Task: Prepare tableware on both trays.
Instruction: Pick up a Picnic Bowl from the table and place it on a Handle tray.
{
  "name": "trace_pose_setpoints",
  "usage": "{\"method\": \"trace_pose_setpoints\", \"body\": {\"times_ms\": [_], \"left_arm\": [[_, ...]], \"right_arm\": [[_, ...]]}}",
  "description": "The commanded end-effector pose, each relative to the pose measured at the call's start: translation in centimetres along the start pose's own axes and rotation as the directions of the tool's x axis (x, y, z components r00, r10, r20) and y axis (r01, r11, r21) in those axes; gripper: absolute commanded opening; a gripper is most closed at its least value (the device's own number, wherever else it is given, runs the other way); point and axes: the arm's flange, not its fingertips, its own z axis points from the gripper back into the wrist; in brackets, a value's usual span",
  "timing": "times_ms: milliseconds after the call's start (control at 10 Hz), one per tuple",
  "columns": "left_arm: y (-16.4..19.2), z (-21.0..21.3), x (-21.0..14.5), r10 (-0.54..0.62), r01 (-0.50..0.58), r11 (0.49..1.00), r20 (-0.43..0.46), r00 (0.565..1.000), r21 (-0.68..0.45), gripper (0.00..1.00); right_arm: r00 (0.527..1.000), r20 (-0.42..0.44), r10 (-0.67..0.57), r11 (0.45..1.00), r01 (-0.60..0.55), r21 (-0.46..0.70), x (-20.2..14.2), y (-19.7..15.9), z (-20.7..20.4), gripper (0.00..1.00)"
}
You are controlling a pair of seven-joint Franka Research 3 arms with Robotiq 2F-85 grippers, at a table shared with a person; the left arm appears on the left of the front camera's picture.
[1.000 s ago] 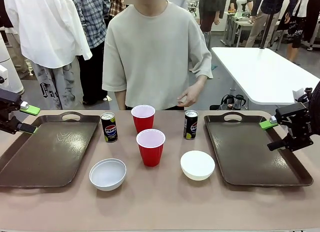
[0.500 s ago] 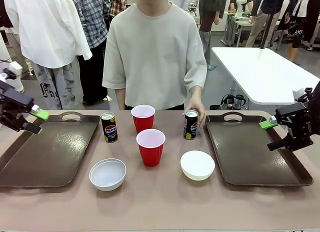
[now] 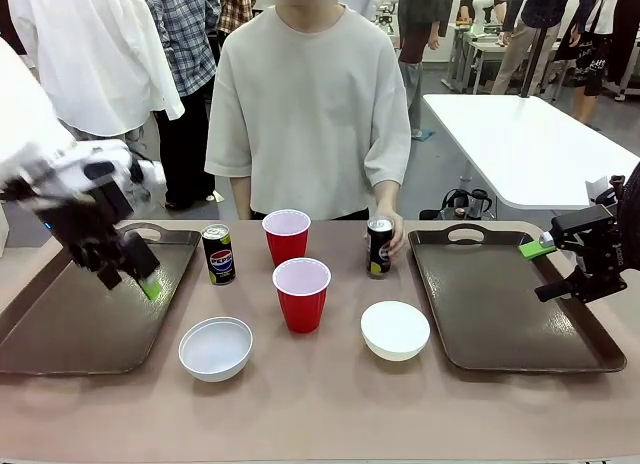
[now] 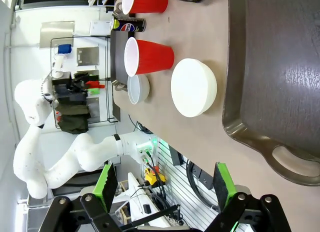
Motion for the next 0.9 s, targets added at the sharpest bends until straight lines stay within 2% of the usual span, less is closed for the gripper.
{"method": "trace_pose_setpoints", "body": {"times_ms": [0,100,200,300,600,800], "left_arm": [[-1.4,-4.5,-0.2,0.028,-0.024,0.992,-0.027,0.999,0.126,1.0],[-1.9,-4.9,-0.6,0.034,-0.032,0.995,-0.017,0.999,0.099,1.0],[-1.1,-2.1,0.6,-0.007,0.008,0.998,-0.018,1.0,0.067,1.0],[-1.1,-2.1,0.6,-0.007,0.008,0.998,-0.018,1.0,0.067,1.0],[-4.9,-7.2,1.6,-0.041,0.045,0.996,-0.064,0.997,0.076,1.0],[-6.0,-10.0,2.3,-0.045,0.057,0.988,-0.088,0.995,0.141,1.0]], "right_arm": [[1.0,0.012,0.02,0.999,-0.02,0.031,0.3,-0.1,-0.1,1.0],[1.0,0.012,0.02,0.999,-0.02,0.031,0.3,-0.1,-0.1,1.0],[1.0,0.012,0.02,0.999,-0.02,0.031,0.3,-0.1,-0.1,1.0],[1.0,0.012,0.02,0.999,-0.02,0.031,0.3,-0.1,-0.1,1.0],[1.0,0.012,0.02,0.999,-0.02,0.031,0.3,-0.1,-0.1,1.0],[1.0,0.012,0.02,0.999,-0.02,0.031,0.3,-0.1,-0.1,1.0]]}}
